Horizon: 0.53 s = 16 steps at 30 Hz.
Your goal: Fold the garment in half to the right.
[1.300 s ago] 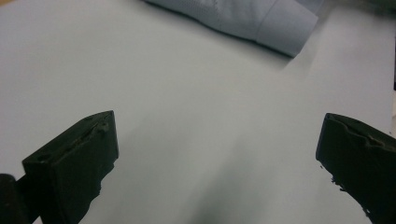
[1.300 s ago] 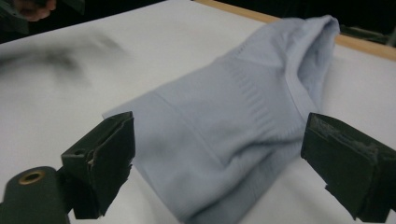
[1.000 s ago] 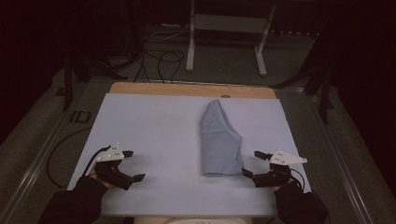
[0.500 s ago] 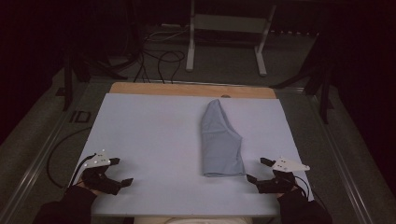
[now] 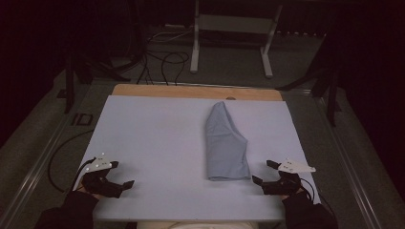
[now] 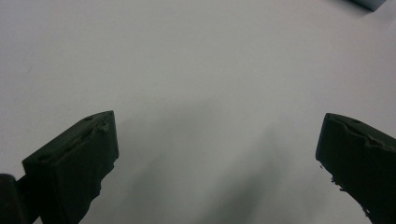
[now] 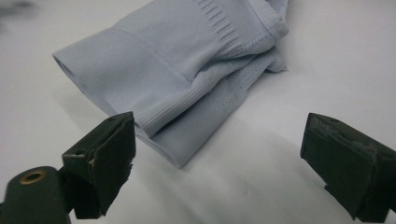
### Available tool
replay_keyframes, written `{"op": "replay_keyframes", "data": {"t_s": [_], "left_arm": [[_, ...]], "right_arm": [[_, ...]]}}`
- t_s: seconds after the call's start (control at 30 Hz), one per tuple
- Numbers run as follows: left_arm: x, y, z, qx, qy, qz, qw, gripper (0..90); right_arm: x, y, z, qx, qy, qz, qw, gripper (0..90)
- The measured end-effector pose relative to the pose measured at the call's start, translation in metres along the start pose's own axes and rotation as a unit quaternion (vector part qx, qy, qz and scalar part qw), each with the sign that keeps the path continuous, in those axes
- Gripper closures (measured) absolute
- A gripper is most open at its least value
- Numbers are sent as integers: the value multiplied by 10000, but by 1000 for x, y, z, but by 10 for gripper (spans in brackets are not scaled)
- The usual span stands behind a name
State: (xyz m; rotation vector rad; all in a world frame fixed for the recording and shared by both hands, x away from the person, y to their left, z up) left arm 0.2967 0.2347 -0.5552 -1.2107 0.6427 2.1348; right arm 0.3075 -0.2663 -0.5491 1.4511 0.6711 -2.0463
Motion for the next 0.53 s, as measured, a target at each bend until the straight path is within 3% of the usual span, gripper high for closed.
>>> {"op": "replay_keyframes", "data": {"t_s": [0.53], "left_arm": [[-1, 0, 1, -13, 0, -28, 10000, 1]], "right_arm": [[2, -1, -1, -18, -56, 18, 10000, 105]]}}
Point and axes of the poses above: each handheld gripper's, and its own axes: z roughly backward along the jaws, x roughly out of its underside, y roughly to its right, the point moved 7 cm from there along -z, roughly forward along the jaws, and after that the axes turned 13 degrees about y, right-handed, at the moved point
